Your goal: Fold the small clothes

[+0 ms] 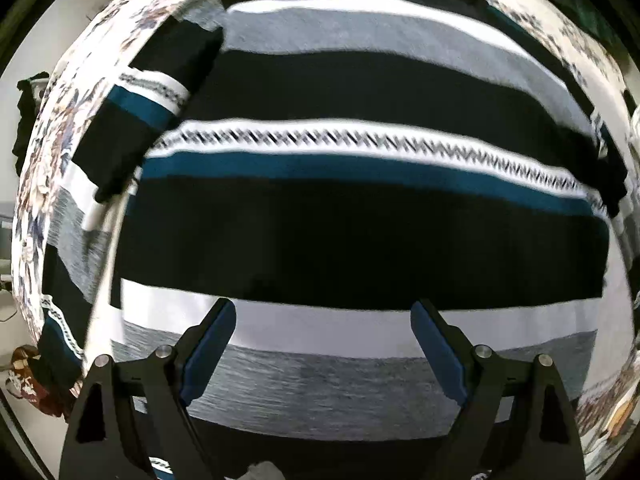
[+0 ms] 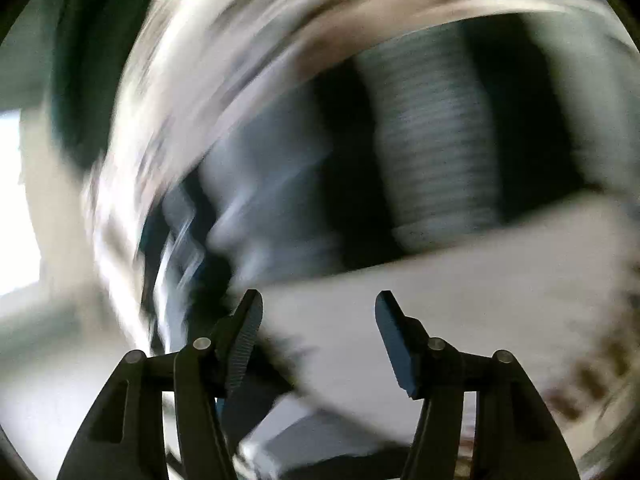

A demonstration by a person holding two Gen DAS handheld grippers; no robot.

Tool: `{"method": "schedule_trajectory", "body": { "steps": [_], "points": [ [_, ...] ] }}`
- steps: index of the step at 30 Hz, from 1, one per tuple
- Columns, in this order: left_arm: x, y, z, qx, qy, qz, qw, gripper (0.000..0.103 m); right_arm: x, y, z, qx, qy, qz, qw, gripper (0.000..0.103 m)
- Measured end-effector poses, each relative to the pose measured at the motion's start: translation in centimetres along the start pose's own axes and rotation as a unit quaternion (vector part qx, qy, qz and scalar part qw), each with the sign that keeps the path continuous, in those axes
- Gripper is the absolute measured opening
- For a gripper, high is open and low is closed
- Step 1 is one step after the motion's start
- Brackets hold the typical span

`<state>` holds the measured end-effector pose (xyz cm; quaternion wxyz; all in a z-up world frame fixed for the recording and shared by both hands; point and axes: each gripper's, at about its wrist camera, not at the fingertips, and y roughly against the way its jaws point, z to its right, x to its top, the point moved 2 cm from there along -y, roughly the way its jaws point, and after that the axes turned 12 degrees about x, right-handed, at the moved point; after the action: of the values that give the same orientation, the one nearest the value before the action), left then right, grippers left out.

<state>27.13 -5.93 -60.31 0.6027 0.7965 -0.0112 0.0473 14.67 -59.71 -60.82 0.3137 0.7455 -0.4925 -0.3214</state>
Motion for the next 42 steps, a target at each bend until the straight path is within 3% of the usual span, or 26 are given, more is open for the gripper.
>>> {"method": "schedule_trajectory", "body": {
  "steps": [3, 5, 10, 11, 12, 13, 20, 24, 28, 32, 37, 40, 42],
  "points": [
    [-0.7, -1.6, 1.0, -0.003, 0.005, -0.01, 0.9999, 0.089, 3.4, 4.4, 6.7, -0.008, -0.078, 0.078, 0.994, 0.067],
    [-1.0, -3.0, 1.5, -0.003, 0.013, -0.023, 0.9997, 0.09, 5.3, 4.3, 9.5, 0.012, -0.106, 0.084, 0.991, 0.067],
    [-0.8, -4.7, 1.9, 0.004, 0.024, -0.025, 0.9994, 0.103, 7.0, 2.7, 9.3, 0.051, -0.108, 0.096, 0.988, 0.068],
    [-0.7, -5.0, 2.1, 0.005, 0.025, -0.027, 0.9993, 0.103, 7.1, 2.7, 8.4, 0.057, -0.089, 0.101, 0.989, 0.055],
    [-0.8, -5.1, 2.2, 0.006, 0.026, -0.028, 0.9992, 0.103, 7.4, 2.8, 7.4, 0.061, -0.069, 0.097, 0.991, 0.014],
    [-0.8, -5.3, 2.2, 0.006, 0.028, -0.029, 0.9992, 0.103, 7.7, 2.9, 6.6, 0.071, -0.058, 0.094, 0.991, 0.008],
    [-0.5, -5.9, 1.8, 0.005, 0.035, -0.027, 0.999, 0.103, 11.2, 7.1, 2.1, 0.1, 0.009, 0.14, 0.985, 0.007],
    [-0.3, -5.6, 2.5, 0.006, 0.034, -0.038, 0.9987, 0.103, 13.6, 7.6, 2.5, 0.113, 0.029, 0.115, 0.986, 0.007],
    [0.5, -5.8, 2.3, 0.001, 0.036, -0.055, 0.9978, 0.103, 12.3, 8.1, 0.2, 0.137, 0.061, 0.096, 0.984, 0.007],
    [0.9, -4.2, 1.3, -0.015, 0.063, -0.037, 0.9972, 0.103, 9.9, 8.5, -4.8, 0.174, 0.082, 0.094, 0.977, 0.007],
    [1.9, -2.1, -1.9, -0.025, 0.113, -0.007, 0.9933, 0.103, 4.9, 5.9, -17.2, 0.191, 0.191, 0.054, 0.961, 0.007],
    [2.6, -0.8, -4.8, -0.023, 0.14, 0.018, 0.9897, 0.103, -0.7, 1.3, -26.5, 0.179, 0.289, 0.0, 0.94, 0.007],
    [2.9, -0.4, -7.2, -0.013, 0.153, 0.033, 0.9877, 0.103, -5.8, -3.2, -32.5, 0.161, 0.36, -0.043, 0.918, 0.007]
  ]
}}
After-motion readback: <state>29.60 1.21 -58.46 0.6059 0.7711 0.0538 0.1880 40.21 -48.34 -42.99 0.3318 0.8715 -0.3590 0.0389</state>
